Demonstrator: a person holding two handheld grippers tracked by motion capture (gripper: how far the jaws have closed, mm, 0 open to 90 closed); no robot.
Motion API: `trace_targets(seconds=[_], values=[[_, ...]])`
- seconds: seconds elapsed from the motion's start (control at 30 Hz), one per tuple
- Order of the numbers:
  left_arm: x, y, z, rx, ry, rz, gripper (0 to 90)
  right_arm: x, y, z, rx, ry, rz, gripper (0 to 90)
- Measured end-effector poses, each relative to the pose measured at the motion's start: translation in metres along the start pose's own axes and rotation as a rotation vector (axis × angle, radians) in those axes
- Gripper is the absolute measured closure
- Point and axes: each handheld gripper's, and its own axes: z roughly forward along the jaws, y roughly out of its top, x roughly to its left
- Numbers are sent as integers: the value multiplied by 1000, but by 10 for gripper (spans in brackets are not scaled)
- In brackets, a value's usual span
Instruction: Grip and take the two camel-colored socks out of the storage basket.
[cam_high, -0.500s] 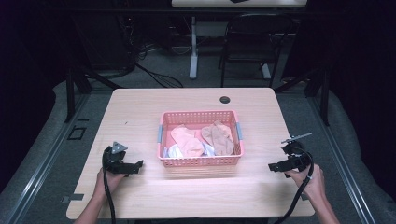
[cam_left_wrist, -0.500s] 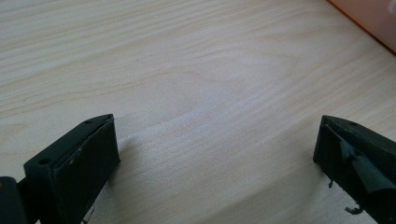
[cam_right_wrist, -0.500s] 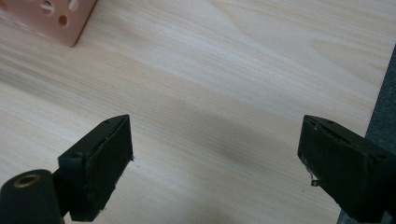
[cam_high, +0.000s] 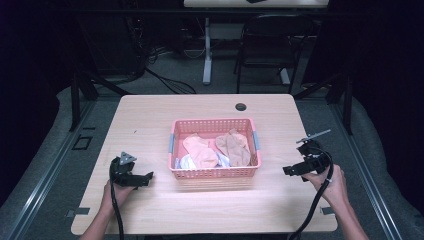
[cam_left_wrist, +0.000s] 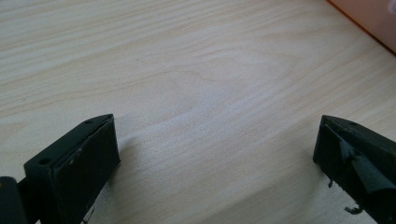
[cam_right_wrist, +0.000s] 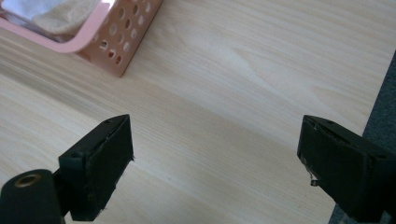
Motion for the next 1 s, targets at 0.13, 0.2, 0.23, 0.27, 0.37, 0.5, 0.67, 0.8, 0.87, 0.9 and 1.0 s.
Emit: trace_targets(seconds=[0.13, 0.2, 0.23, 0.27, 0.37, 0.5, 0.67, 0.8, 0.87, 0.9, 1.0], values=[[0, 0, 0, 0, 0, -1, 0, 1, 7, -4, 3, 1, -5, 100], [0, 0, 0, 0, 0, 0, 0, 2, 13, -7, 2, 5, -15, 100], [0, 0, 0, 0, 0, -1, 0, 4, 19, -12, 16, 0, -18, 98], [0, 0, 0, 0, 0, -1, 0, 4, 21, -13, 19, -7, -27, 98], [0, 0, 0, 2, 0, 2, 0, 8, 30, -18, 21, -7, -40, 98], [0, 0, 0, 2, 0, 2, 0, 14, 45, -24, 21, -8, -70, 99], [0, 0, 0, 2, 1, 2, 0, 24, 61, -27, 34, -6, -105, 94], [0, 0, 0, 1, 0, 2, 0, 31, 71, -27, 50, -2, -118, 84], [0, 0, 0, 1, 0, 3, 0, 35, 77, -25, 50, 6, -126, 80], [0, 0, 0, 1, -1, 3, 0, 39, 82, -24, 58, 9, -132, 77], [0, 0, 0, 1, -1, 3, 0, 44, 90, -22, 67, 17, -141, 72]])
